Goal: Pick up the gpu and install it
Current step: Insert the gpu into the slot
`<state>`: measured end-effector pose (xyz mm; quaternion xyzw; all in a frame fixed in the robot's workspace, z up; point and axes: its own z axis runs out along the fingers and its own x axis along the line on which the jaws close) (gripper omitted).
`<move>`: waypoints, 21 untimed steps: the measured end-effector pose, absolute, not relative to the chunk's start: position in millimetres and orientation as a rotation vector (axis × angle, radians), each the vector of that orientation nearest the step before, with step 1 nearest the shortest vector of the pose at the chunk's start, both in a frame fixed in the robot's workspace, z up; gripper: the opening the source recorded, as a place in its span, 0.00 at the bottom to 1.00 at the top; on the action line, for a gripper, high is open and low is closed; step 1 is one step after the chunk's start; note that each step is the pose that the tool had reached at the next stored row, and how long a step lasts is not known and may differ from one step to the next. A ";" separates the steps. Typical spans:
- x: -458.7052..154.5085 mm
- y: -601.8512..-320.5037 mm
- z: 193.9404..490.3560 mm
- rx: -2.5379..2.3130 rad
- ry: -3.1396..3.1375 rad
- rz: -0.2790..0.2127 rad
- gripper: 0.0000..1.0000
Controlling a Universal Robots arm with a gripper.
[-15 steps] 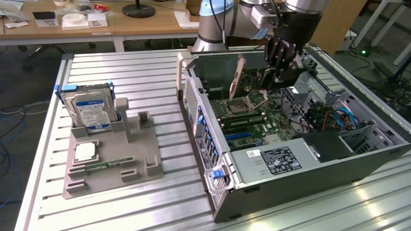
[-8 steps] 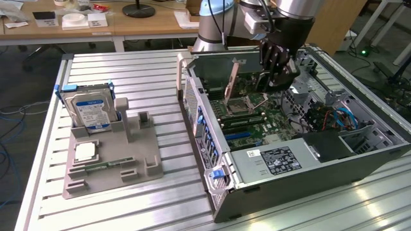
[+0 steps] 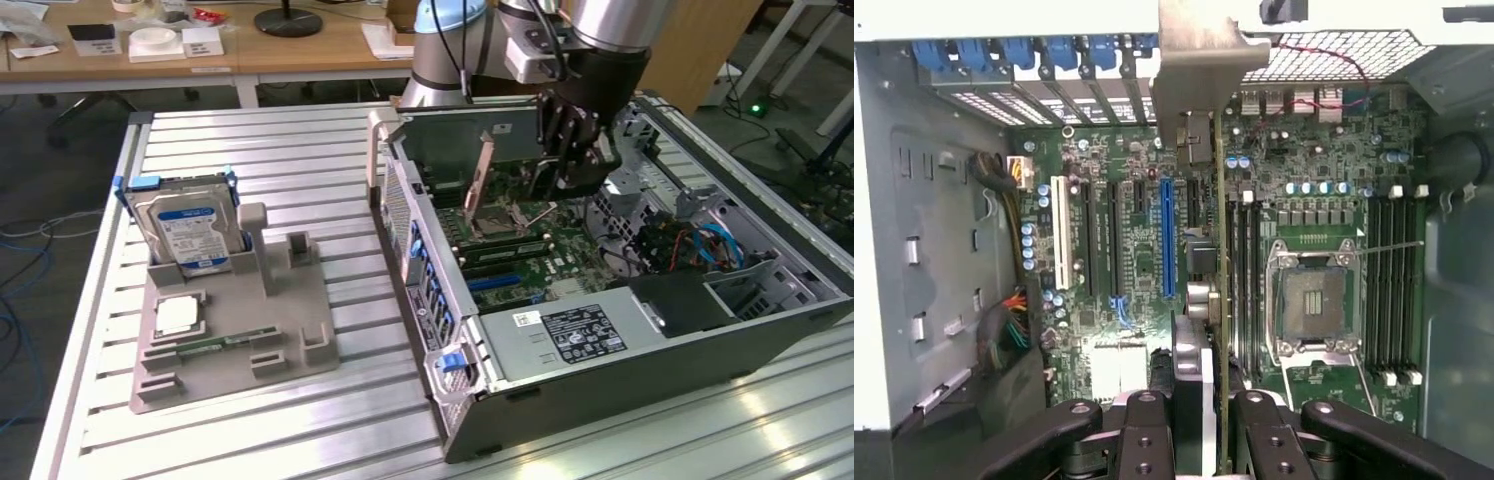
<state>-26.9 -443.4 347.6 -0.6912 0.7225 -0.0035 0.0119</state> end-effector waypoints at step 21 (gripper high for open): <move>-32.7 -443.5 322.0 -2.162 2.267 -0.009 0.28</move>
